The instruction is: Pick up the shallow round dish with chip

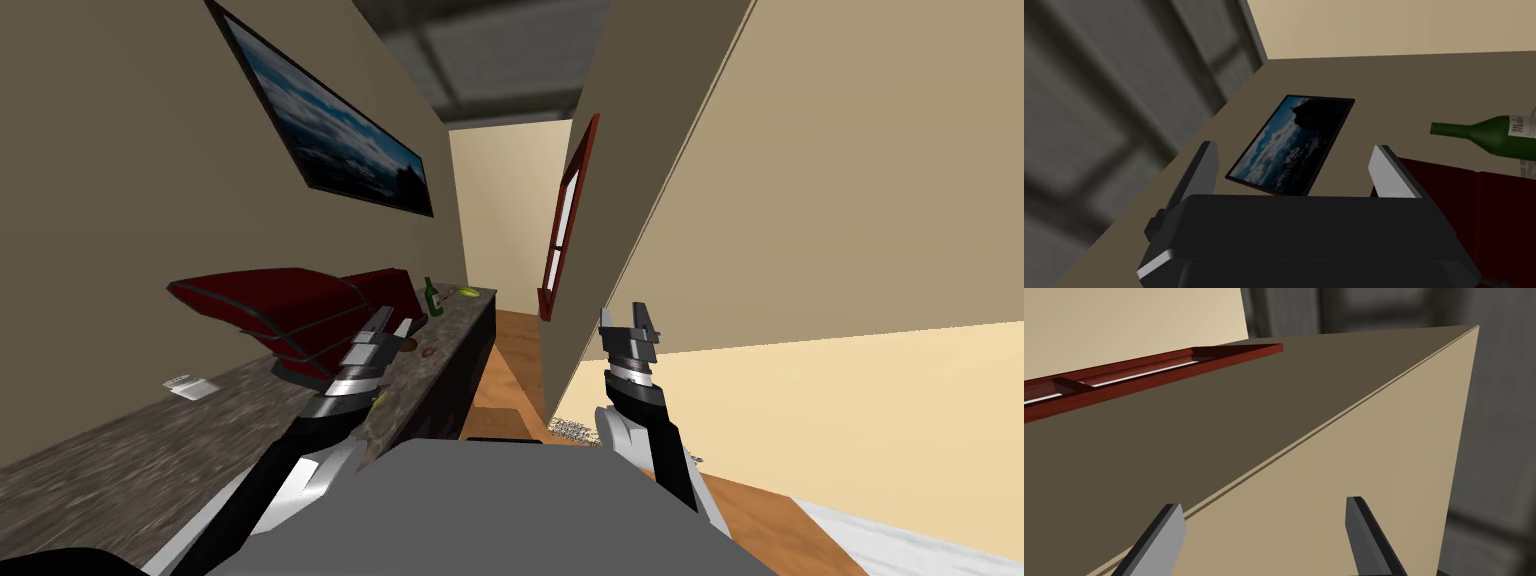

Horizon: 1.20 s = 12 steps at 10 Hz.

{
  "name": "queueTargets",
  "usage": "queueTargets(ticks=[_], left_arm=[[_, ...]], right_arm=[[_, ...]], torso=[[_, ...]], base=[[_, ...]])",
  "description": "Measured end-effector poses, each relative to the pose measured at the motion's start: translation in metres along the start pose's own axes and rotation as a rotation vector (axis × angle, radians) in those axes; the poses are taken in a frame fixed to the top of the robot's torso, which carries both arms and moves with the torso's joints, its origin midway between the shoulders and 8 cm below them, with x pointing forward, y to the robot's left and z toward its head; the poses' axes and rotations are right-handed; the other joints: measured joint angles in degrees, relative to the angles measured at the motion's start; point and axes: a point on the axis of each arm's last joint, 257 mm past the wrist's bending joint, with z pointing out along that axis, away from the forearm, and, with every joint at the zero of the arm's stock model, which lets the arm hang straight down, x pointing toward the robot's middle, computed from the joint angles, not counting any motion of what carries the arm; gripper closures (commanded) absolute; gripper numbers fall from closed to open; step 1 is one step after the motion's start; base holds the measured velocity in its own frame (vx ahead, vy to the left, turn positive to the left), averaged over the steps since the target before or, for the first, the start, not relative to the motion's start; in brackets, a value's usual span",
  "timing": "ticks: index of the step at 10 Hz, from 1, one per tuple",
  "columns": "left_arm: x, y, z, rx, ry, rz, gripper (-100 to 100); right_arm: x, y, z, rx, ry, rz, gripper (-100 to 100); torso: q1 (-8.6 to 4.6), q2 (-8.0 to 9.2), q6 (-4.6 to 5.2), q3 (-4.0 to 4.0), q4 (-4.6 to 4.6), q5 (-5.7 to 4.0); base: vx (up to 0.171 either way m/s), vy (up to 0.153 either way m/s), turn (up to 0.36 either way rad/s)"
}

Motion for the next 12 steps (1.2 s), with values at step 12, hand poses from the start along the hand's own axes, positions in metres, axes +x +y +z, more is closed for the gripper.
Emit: queueTargets(ticks=[12], left_arm=[[-0.027,0.094,-0.049,-0.443,0.127,0.179,-100]], right_arm=[[0.0,0.0,0.0,0.0,0.0,0.0,0]], torso=[[-0.03,-0.06,0.03,-0.04,-0.02,-0.01]], base=[[0.061,-0.005,0.031]])
